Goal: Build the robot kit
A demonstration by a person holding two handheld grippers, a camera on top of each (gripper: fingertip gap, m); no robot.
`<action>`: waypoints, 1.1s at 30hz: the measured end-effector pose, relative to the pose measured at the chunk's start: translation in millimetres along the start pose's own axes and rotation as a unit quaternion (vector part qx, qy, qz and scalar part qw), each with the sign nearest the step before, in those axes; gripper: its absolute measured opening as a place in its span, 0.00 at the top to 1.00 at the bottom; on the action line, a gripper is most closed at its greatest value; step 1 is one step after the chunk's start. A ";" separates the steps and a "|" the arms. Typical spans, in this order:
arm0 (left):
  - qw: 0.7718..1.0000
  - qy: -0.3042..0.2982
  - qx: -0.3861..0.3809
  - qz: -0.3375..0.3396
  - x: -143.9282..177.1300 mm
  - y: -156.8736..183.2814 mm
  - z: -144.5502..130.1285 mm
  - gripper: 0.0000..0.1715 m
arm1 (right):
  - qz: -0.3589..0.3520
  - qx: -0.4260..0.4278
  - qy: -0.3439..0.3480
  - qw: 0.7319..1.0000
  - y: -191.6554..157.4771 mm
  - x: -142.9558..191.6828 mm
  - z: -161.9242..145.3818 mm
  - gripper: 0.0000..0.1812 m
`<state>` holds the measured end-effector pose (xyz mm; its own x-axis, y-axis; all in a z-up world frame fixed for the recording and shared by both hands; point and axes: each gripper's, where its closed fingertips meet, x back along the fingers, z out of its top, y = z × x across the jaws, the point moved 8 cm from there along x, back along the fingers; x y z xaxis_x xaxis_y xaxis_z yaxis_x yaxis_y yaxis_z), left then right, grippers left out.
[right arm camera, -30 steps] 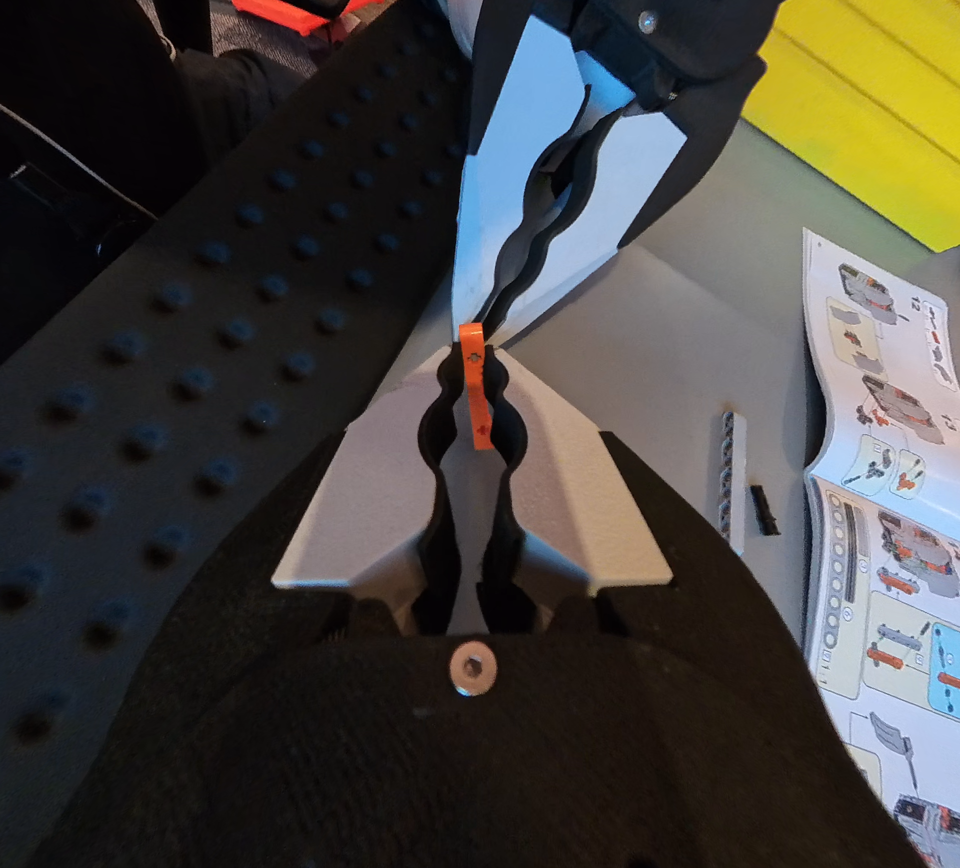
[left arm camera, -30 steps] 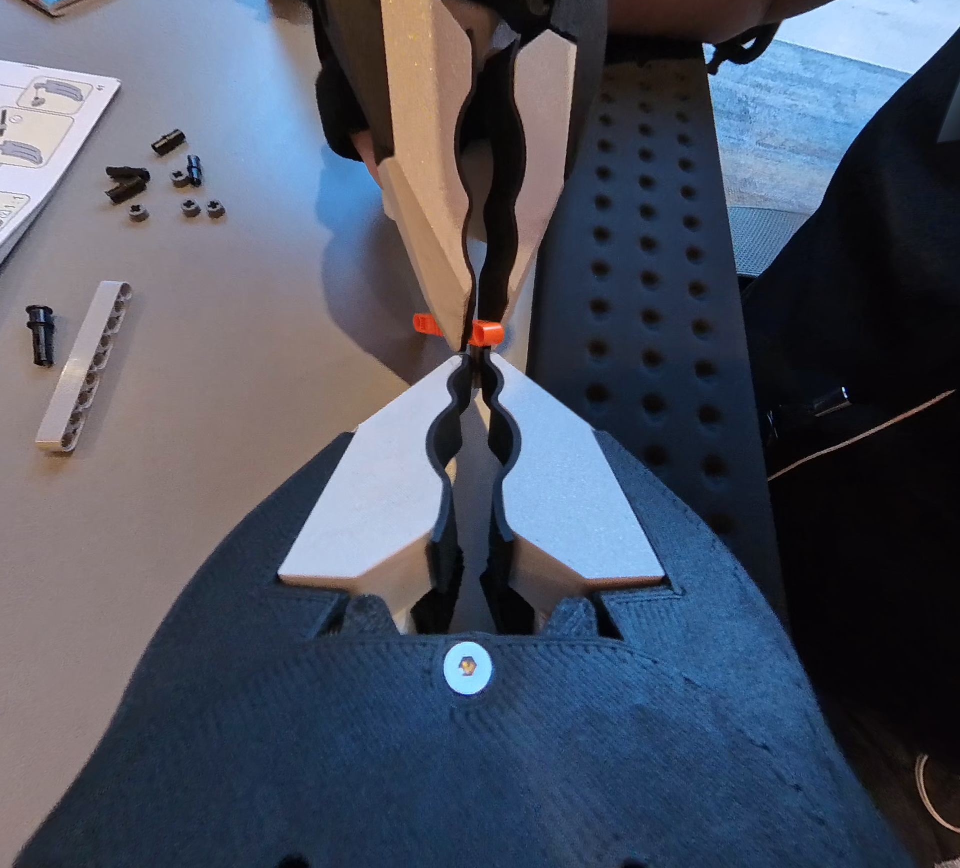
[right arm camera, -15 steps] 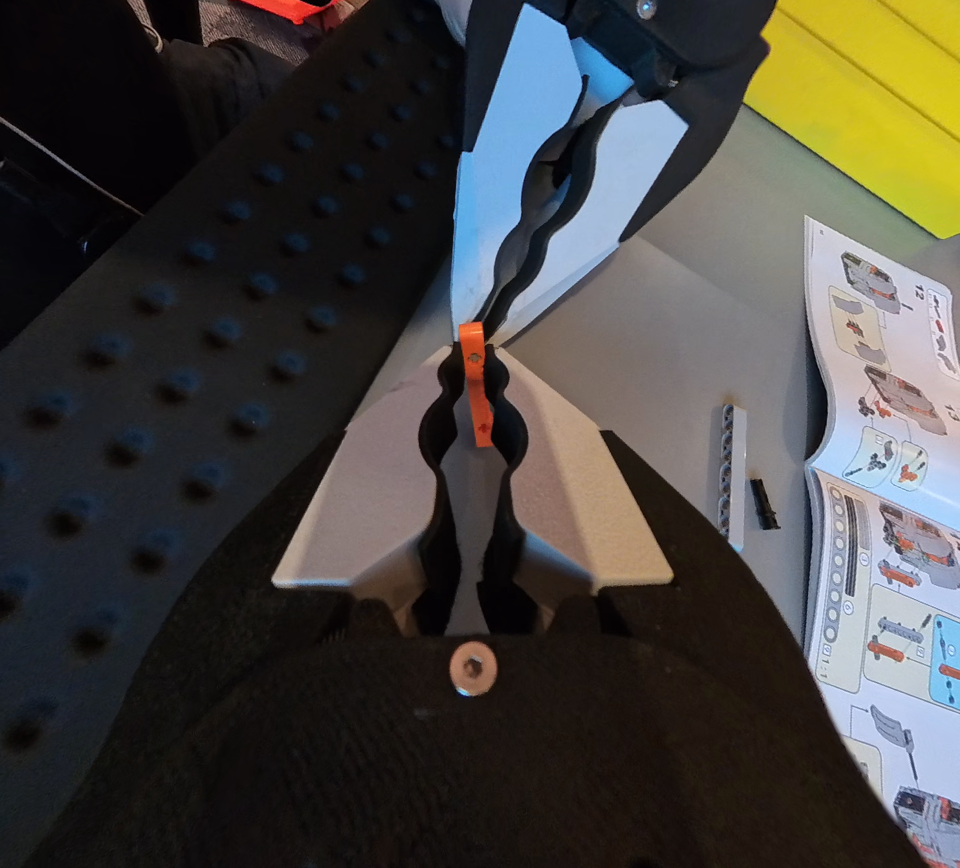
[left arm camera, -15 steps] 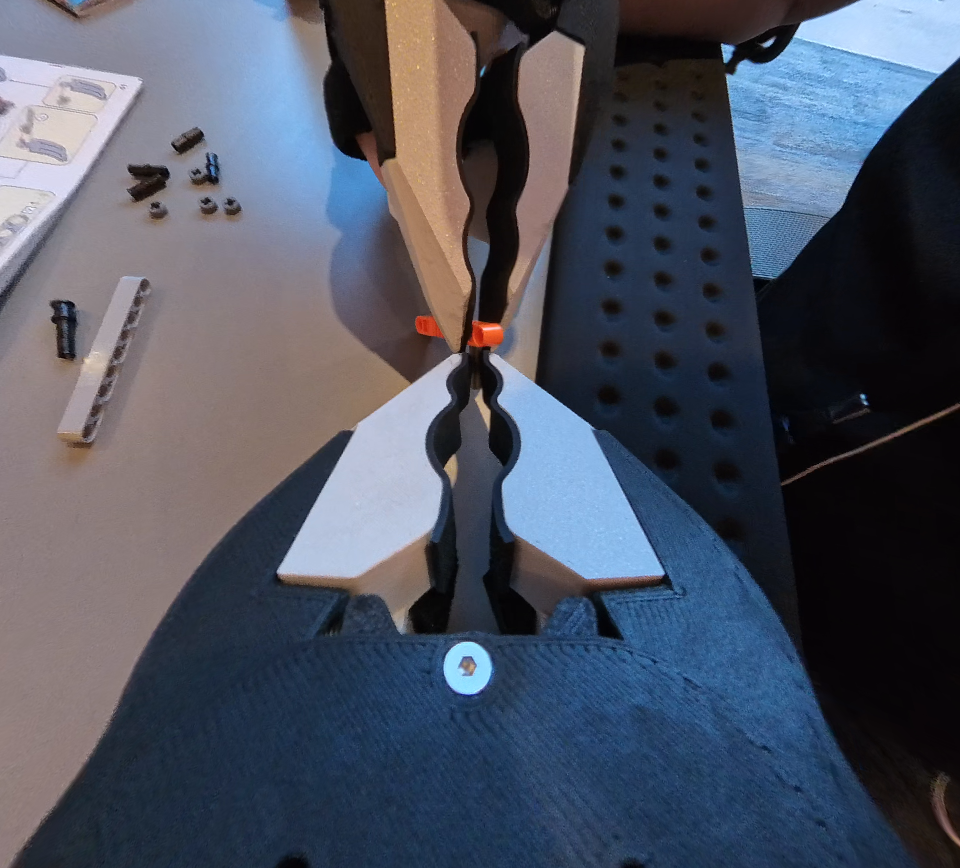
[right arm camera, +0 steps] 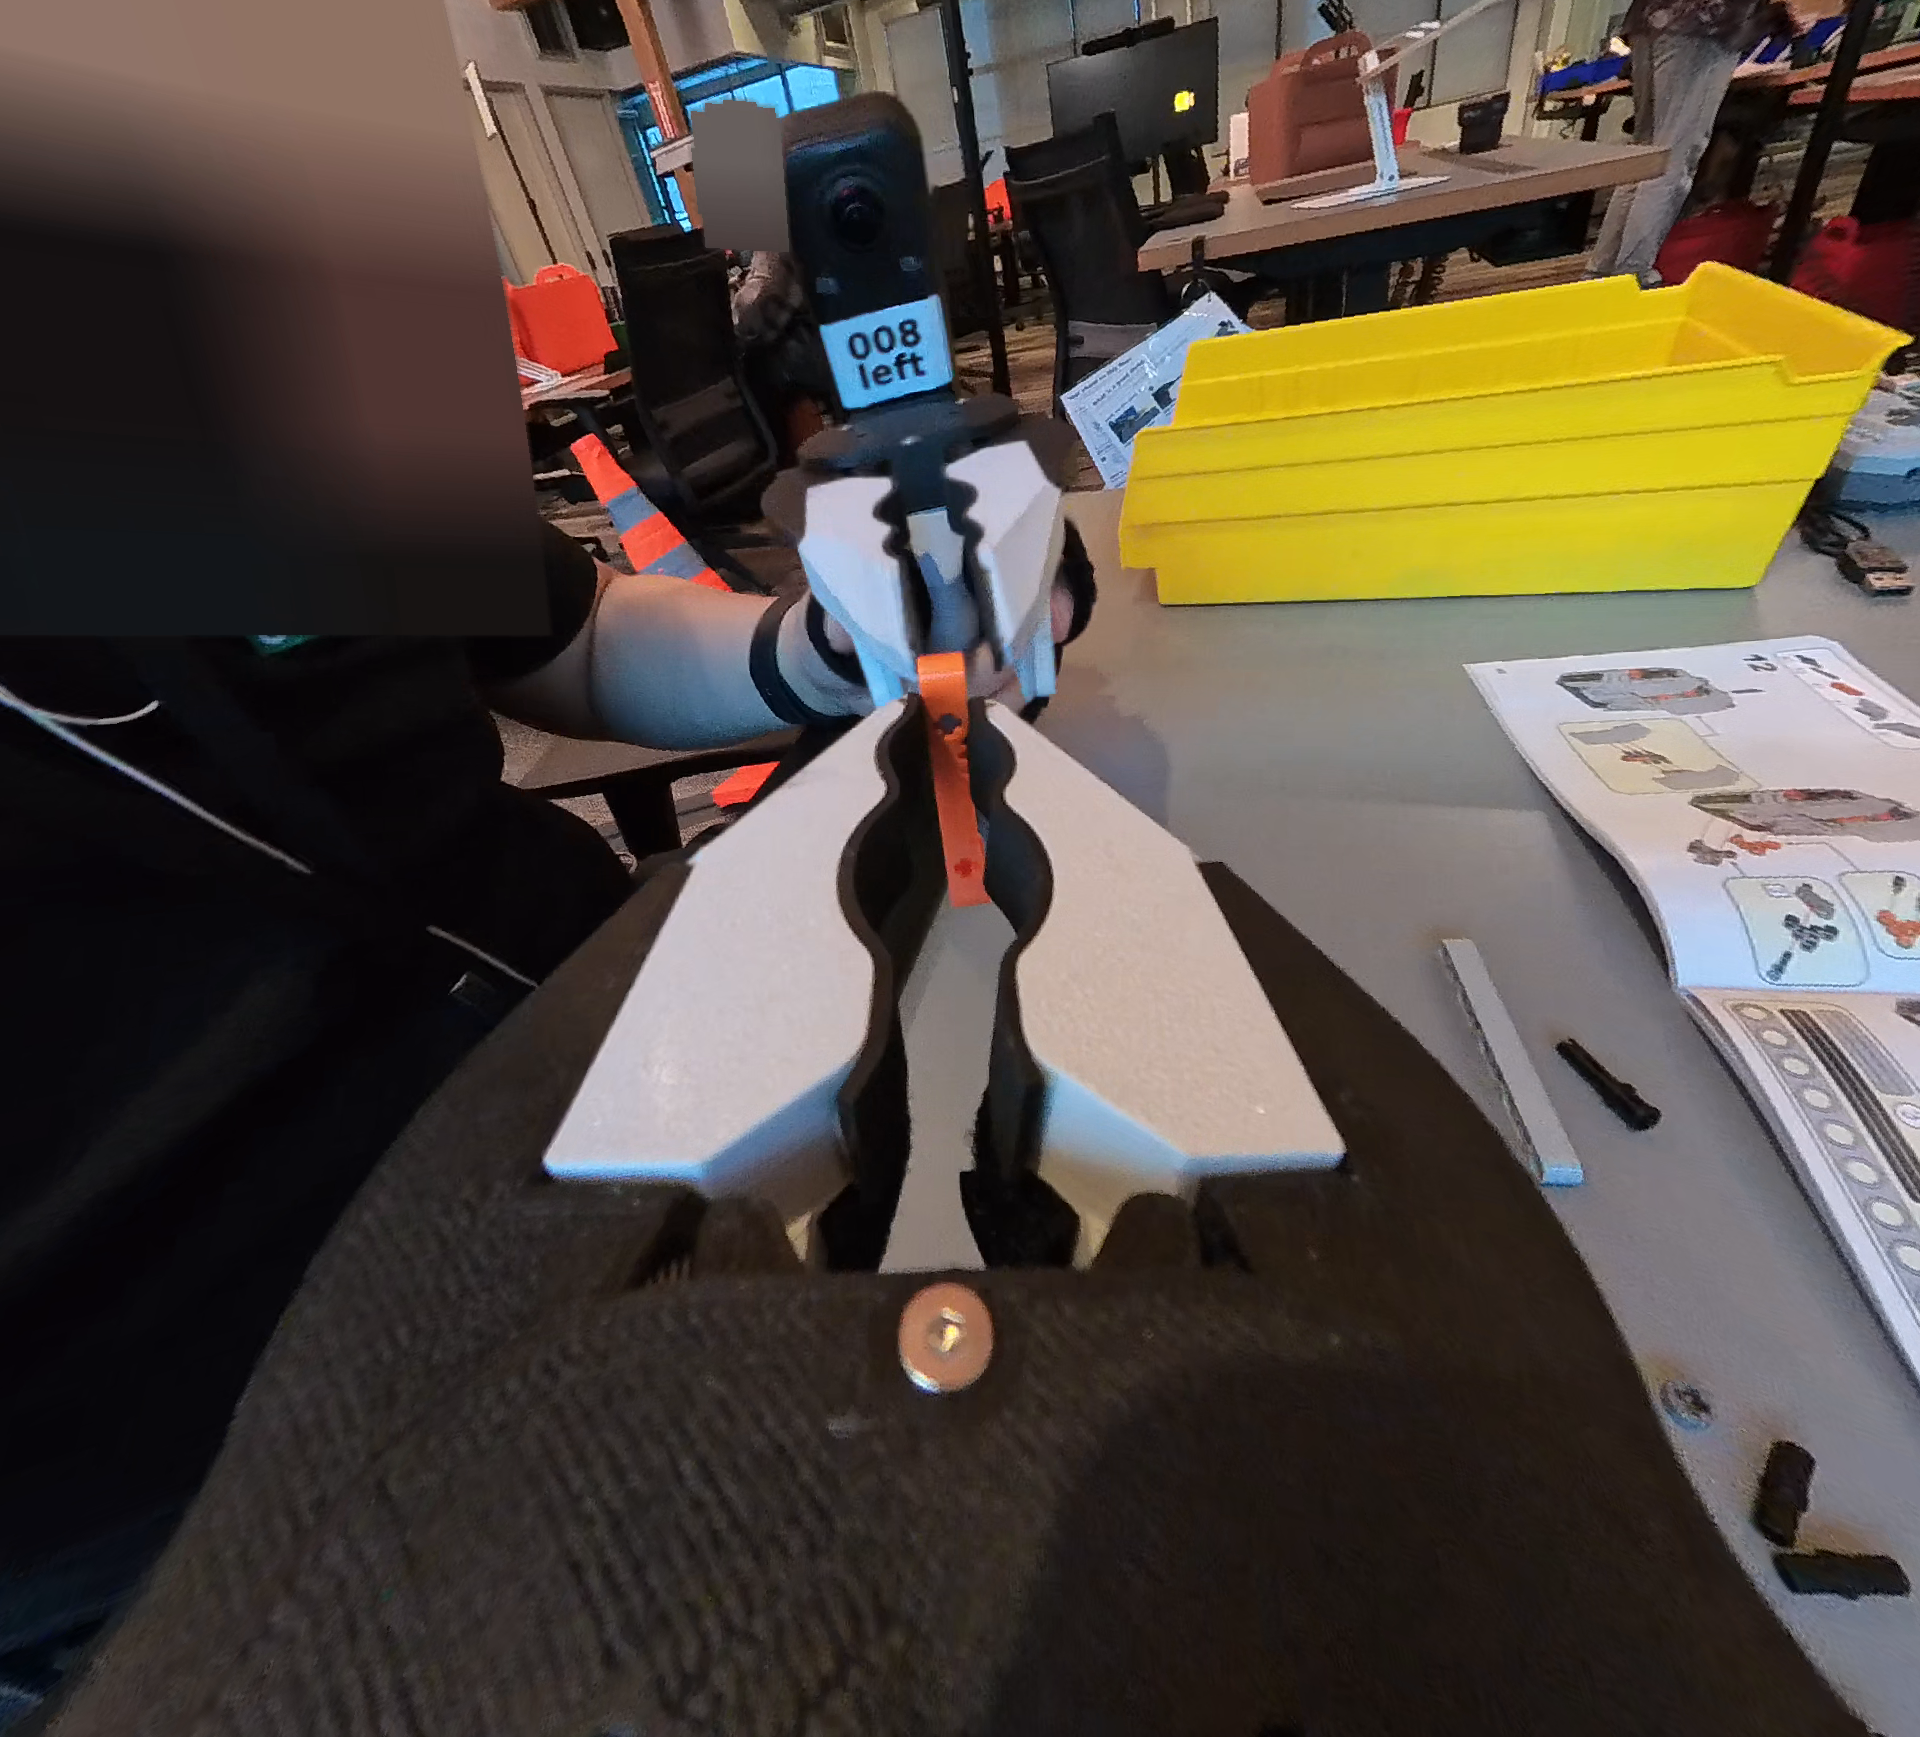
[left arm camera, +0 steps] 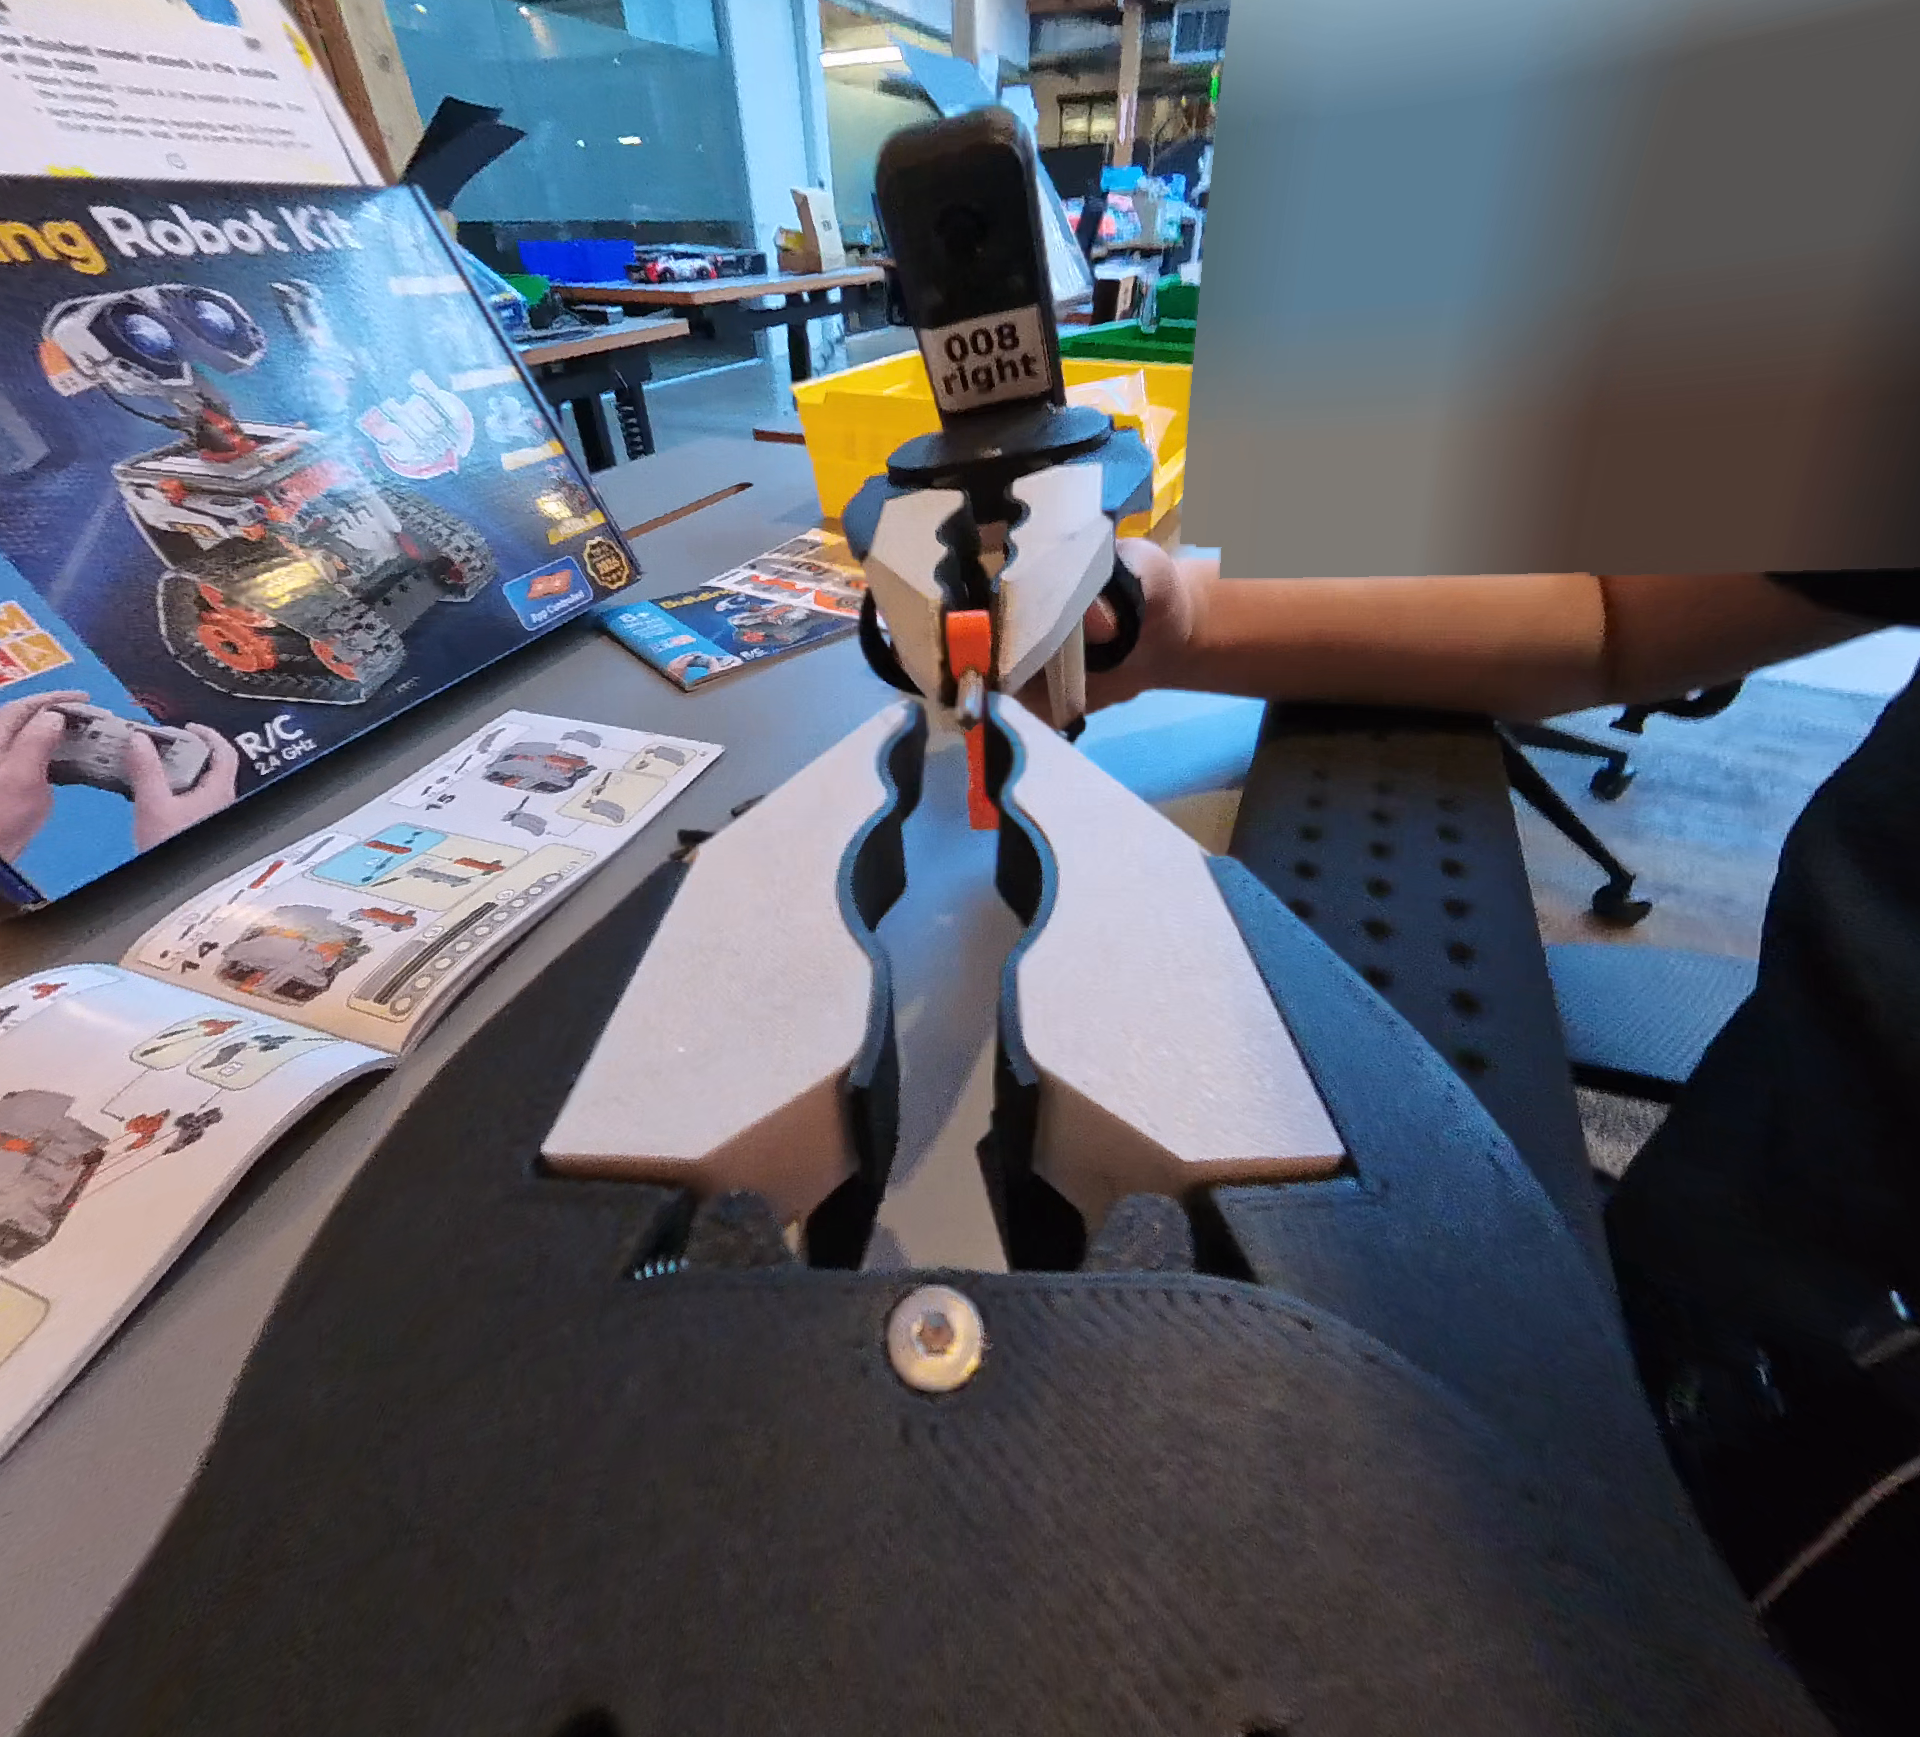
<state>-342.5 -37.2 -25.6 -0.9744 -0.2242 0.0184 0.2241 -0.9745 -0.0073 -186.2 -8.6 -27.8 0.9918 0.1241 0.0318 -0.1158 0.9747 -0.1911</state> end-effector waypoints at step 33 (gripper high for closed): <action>0.997 -0.019 0.072 -0.024 1.2 -10.2 -11.0 1.00 | -0.005 -0.058 0.006 0.998 12.6 -0.4 -5.0 0.96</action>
<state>-346.2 -27.4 -36.5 -0.9833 -0.1738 0.0530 0.1797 -0.9739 0.1387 -187.8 2.7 -35.1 0.9936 0.1111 0.0224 -0.0991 0.9475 -0.3039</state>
